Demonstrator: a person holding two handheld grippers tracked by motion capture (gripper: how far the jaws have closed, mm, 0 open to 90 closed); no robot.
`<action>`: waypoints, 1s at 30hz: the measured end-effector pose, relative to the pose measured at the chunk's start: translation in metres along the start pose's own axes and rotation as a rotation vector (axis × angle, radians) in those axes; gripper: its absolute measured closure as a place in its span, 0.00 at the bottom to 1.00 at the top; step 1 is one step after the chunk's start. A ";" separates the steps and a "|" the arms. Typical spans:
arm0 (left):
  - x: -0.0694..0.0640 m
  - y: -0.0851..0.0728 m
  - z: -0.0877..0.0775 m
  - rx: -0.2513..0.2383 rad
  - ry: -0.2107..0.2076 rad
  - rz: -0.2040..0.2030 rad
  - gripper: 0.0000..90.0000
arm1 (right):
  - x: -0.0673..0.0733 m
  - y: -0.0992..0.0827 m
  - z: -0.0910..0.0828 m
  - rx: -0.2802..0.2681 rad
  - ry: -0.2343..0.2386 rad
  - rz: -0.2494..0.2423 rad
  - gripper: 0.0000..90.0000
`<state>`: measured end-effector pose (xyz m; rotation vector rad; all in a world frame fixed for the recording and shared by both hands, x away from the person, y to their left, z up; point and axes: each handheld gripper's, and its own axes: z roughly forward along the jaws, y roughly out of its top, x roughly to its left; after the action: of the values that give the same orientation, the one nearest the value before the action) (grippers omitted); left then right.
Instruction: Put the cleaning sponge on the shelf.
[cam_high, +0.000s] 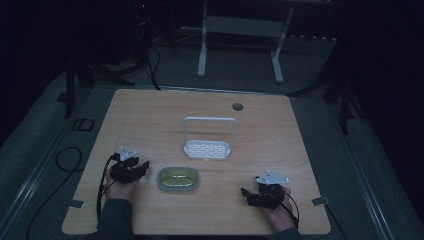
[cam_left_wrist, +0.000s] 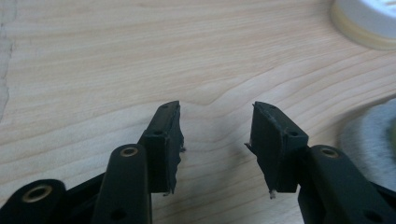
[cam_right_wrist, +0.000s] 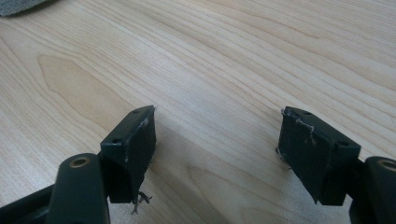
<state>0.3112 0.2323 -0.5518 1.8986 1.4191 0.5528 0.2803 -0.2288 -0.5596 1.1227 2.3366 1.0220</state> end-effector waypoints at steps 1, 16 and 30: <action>-0.002 0.001 -0.002 -0.008 -0.008 0.004 0.61 | 0.000 0.000 0.000 0.000 0.001 -0.001 0.30; -0.030 0.018 -0.023 -0.021 -0.125 0.131 0.75 | 0.000 0.000 0.000 0.000 0.002 -0.006 0.30; -0.080 0.041 -0.043 -0.042 -0.262 0.239 0.99 | 0.000 0.000 0.000 0.001 0.002 -0.006 0.30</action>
<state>0.2836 0.1620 -0.4877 2.0359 1.0157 0.4221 0.2810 -0.2287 -0.5596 1.1150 2.3410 1.0209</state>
